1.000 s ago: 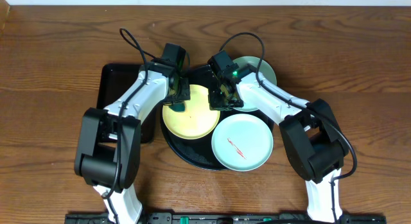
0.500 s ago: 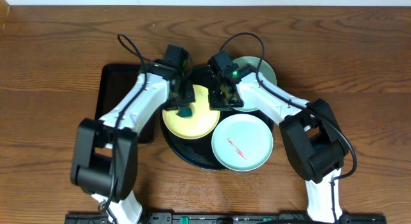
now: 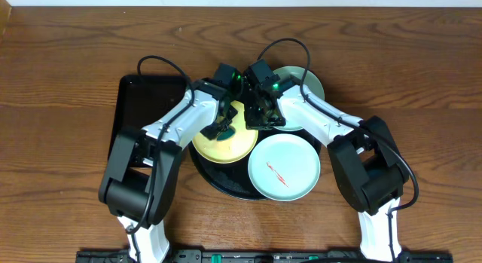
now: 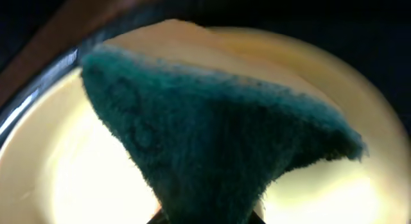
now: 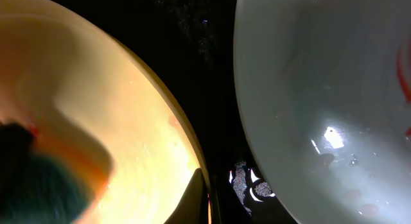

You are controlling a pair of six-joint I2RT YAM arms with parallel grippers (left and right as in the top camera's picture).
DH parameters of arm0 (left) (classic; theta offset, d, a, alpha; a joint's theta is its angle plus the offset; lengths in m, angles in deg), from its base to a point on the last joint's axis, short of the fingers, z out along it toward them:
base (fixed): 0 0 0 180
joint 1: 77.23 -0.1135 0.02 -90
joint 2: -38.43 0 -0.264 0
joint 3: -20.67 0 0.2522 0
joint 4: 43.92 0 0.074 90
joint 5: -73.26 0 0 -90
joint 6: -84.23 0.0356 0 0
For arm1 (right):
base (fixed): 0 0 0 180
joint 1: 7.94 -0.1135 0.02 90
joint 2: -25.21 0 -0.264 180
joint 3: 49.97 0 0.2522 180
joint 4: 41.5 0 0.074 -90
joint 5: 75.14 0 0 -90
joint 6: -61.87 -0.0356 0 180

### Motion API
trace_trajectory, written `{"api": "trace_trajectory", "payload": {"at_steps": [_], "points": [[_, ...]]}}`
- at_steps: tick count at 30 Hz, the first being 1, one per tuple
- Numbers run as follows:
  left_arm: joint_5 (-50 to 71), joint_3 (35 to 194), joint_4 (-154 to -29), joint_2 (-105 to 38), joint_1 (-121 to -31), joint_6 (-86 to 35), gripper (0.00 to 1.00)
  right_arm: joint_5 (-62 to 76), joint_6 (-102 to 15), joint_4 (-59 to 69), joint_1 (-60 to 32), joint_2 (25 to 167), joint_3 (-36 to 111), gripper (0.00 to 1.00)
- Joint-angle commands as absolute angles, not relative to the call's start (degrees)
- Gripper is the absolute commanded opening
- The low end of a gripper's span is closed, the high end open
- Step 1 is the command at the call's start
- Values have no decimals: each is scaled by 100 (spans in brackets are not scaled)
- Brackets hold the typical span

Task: Clean dirty plates on tray and stack at the side
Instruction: 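Scrub the yellow plate with the sponge while the right gripper holds it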

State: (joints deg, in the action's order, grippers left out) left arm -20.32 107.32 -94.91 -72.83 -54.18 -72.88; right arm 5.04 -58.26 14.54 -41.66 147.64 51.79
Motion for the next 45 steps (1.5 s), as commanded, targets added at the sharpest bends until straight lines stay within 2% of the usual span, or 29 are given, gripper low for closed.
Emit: {"api": "trace_trajectory", "payload": {"at_steps": [1,5,10,13,17,21,26,30,36,45], "points": [[-3317,10703,-9130,-7366,-5433,-7592,7,517,-5867,1445,-4253,14834,5184,1],[-4259,10703,-8781,-7368,-5433,-7356,8,517,-5823,1447,-4253,14834,5184,1],[-4106,10703,-8580,-7368,-5416,-6674,7,517,-5823,1445,-4253,14834,5184,1],[-3221,10703,-8586,-7366,-5405,-5970,8,519,-5823,1443,-4253,14834,5184,1],[-1297,10703,-8735,-7366,-5401,-5122,8,548,-5821,1447,-4253,14834,5184,1],[-508,10703,-9233,-7366,-5401,-5056,7,559,-5821,1447,-4253,14834,5184,1],[-502,10703,-9697,-7366,-5401,-4986,8,559,-5821,1447,-4253,14834,5184,1],[-500,10703,-9721,-7366,-5396,-4888,7,559,-5821,1447,-4253,14834,5184,1],[-493,10703,-9753,-7366,-5252,-4121,7,559,-5802,1467,-4253,14834,5184,1],[-495,10703,-9751,-7366,-5245,-4090,7,559,-5782,1469,-4253,14834,5184,1]]}}
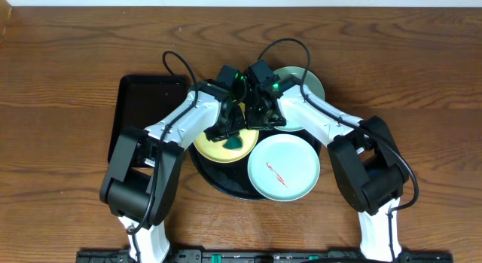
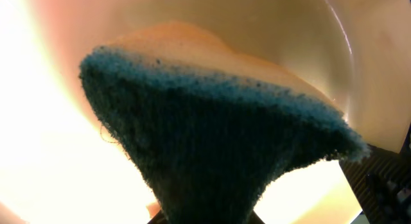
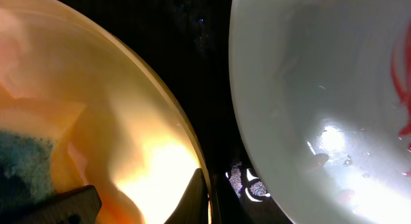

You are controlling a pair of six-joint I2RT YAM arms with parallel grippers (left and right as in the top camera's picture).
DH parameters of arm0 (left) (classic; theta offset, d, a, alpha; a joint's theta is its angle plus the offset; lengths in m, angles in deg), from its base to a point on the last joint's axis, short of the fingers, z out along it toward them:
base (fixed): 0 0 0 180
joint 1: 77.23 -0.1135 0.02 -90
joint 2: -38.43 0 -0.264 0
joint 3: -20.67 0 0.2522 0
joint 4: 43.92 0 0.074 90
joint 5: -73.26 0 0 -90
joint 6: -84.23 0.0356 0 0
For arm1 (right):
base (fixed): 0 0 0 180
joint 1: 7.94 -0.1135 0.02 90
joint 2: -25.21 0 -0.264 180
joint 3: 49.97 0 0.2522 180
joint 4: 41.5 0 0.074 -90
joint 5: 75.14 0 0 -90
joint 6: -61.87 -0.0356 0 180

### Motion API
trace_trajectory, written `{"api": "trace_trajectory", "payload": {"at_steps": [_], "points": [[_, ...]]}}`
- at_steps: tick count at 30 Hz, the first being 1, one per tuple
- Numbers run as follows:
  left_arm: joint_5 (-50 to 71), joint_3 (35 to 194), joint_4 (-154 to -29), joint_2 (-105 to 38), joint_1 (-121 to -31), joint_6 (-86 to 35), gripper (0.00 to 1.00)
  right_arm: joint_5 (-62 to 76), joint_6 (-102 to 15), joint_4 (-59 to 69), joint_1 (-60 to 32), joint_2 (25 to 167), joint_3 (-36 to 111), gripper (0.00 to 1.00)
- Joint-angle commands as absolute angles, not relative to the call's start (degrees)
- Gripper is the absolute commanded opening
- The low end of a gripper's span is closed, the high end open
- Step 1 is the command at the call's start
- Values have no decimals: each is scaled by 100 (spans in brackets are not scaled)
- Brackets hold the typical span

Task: Clean dirty plates on tray and stack at the side
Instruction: 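Scrub the yellow plate with the sponge while the right gripper holds it, then lift the sponge away to the left, back over the black tray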

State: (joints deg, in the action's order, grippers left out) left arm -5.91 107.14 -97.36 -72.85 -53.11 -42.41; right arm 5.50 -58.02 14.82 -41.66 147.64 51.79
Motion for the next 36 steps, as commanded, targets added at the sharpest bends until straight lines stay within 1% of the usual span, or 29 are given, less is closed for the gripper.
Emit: {"api": "trace_trajectory", "payload": {"at_steps": [1,5,9,15,18,19,21,28,32,36], "points": [[-495,10703,-9753,-7366,-5245,-4090,7,559,-5782,1469,-4253,14834,5184,1],[-495,10708,-9780,-7338,-5280,-4060,7,559,-5782,1471,-4253,14834,5184,1],[-602,10710,-9782,-7248,-5370,-3515,7,561,-5780,1471,-4253,14834,5184,1],[-1651,10710,-9775,-7211,-5440,-2304,7,561,-5780,1467,-4253,14834,5184,1],[-1951,10710,-9742,-7211,-5440,-1994,7,561,-5780,1467,-4253,14834,5184,1],[-2200,10710,-9668,-7211,-5440,-1972,7,561,-5780,1467,-4253,14834,5184,1],[-2333,10710,-9511,-7211,-5440,-1970,8,561,-5780,1467,-4253,14834,5184,1],[-2347,10823,-8711,-7117,-5446,-1929,7,565,-5780,1465,-4253,14834,5184,1],[-2347,11105,-8551,-6931,-5558,-1929,7,602,-5762,1467,-4253,14834,5184,1],[-2344,11398,-8564,-6682,-5888,-1935,7,604,-5762,1449,-4253,14834,5184,1]]}}
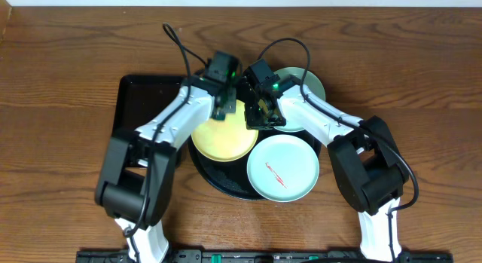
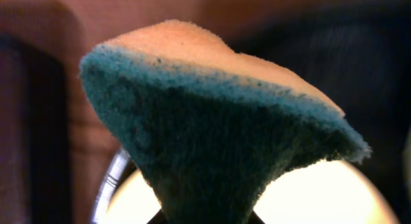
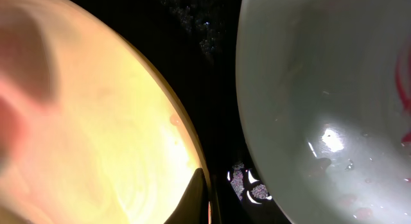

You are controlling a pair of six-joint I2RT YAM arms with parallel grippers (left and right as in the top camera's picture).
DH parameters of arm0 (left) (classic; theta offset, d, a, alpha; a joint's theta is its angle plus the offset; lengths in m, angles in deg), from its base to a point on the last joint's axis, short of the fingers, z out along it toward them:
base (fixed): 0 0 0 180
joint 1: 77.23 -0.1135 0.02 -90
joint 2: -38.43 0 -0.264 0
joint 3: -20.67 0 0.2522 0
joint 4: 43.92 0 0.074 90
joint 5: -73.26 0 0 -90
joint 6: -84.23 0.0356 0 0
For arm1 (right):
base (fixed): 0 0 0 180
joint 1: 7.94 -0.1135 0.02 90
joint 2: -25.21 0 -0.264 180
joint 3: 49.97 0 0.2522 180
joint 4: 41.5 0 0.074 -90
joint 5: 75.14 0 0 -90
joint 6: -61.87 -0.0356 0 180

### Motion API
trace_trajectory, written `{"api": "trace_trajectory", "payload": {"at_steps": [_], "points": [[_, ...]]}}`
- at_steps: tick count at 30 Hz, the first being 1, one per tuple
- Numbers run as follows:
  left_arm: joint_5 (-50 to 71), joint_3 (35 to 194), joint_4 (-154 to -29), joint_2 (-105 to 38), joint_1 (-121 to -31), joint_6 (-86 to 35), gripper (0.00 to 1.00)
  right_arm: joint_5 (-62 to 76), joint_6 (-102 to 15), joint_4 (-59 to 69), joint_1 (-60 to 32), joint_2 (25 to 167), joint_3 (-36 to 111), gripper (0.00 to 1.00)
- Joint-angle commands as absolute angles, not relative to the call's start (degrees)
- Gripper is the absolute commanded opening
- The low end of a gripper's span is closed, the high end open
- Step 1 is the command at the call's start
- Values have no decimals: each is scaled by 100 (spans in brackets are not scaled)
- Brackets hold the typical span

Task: Clean dirty plates on tray and stack at the side
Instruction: 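Lift the sponge away to the left, back over the black tray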

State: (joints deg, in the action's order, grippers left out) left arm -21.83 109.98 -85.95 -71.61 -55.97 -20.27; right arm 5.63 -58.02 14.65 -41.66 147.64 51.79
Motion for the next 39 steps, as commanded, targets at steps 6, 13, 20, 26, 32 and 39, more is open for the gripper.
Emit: {"api": "trace_trajectory", "payload": {"at_steps": [6,13,20,26,32,39], "points": [[-2283,11414,-8982,-6057,-6513,-2149,7,768,-5760,1275,-4253,14834,5184,1],[-2257,11414,-9657,-5417,-6946,-2145,7,880,-5764,1049,-4269,14980,5184,6],[-2261,11411,-9882,-5340,-7134,-2121,8,458,-5760,798,-4304,15404,5184,15],[-2257,11411,-10145,-5340,-7510,-2265,8,167,-5708,851,-4245,15190,5199,1],[-2255,11407,-10223,-5340,-8087,-2497,8,388,-5303,866,-4245,14607,5214,1],[-2255,11405,-10223,-5342,-8371,-2497,8,1717,-4964,864,-4358,13789,5297,1]]}}
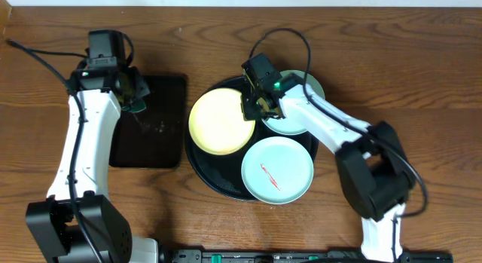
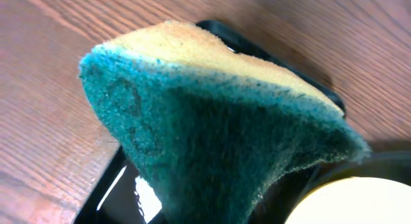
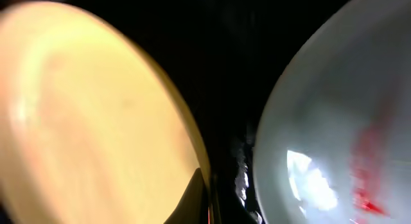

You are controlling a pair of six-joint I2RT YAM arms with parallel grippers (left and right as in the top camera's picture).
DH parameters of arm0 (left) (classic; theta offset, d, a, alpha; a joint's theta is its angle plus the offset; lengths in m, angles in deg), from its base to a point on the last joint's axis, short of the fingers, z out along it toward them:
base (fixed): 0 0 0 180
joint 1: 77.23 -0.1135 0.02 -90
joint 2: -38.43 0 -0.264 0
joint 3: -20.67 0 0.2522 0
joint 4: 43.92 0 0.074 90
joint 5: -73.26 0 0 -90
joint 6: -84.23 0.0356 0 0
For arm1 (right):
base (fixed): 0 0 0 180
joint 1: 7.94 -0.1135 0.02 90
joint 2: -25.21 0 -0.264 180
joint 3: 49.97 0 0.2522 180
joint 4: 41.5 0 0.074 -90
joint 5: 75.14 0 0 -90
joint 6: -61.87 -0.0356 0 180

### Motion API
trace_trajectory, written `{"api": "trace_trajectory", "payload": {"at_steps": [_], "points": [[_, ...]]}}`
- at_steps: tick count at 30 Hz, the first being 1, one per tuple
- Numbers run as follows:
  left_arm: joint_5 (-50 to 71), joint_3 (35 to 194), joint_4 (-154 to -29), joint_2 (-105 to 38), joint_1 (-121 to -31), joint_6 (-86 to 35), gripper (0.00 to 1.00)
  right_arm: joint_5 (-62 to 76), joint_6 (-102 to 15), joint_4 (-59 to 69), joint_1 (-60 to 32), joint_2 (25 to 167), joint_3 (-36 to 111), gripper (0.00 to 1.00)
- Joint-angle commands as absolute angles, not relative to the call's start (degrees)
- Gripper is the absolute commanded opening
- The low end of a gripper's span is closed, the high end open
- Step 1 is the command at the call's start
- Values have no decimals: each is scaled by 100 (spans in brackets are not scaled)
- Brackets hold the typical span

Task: Clean dirty plates on tray and stack at the side
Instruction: 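Lift the sponge away to the left, back over the black tray, then lift the yellow plate with the right gripper and place it right of the tray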

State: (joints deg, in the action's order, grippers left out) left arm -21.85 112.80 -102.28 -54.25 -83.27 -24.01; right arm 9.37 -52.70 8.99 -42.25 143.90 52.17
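Observation:
A yellow plate [image 1: 221,122] lies on the round black tray [image 1: 203,176], and its face looks plain in the right wrist view [image 3: 96,121]. My right gripper [image 1: 256,106] [image 3: 207,201] is shut on its right rim. A pale blue plate [image 1: 277,169] [image 3: 334,140] with a red smear lies on the tray's front right. My left gripper [image 1: 129,96] [image 2: 205,219] is shut on a green and yellow sponge [image 2: 212,121], held over the rectangular black tray [image 1: 154,139] at the left.
A green plate [image 1: 310,86] with a paler plate [image 1: 290,121] on it sits at the round tray's back right, partly under my right arm. Bare wooden table [image 1: 422,82] lies all around.
My left gripper, with the sponge still in it, has moved from the yellow plate's far rim to above the rectangular black tray at the left. The right gripper still holds the yellow plate's rim.
The sponge was first pressed on the yellow plate while my right gripper held its rim. Then it sat further across the plate. Later it was raised at the plate's far edge, the plate looking plain. Now it hangs over the left tray.

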Motion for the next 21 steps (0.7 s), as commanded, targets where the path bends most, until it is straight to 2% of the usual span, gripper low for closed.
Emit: {"api": "trace_trajectory", "payload": {"at_steps": [1,13,21], "points": [[-2255,11405,-10223,-5342,-8369,-2497,8,1927,-4888,866,-4380,13689,5297,1],[-2191,11331,-10223,-5349,-8364,-2497,8,5494,-3815,632,-5254,13256,5297,1],[-2191,11320,-10221,-5369,-8364,-2497,7,6580,-3168,199,-5838,13258,5297,1]]}}
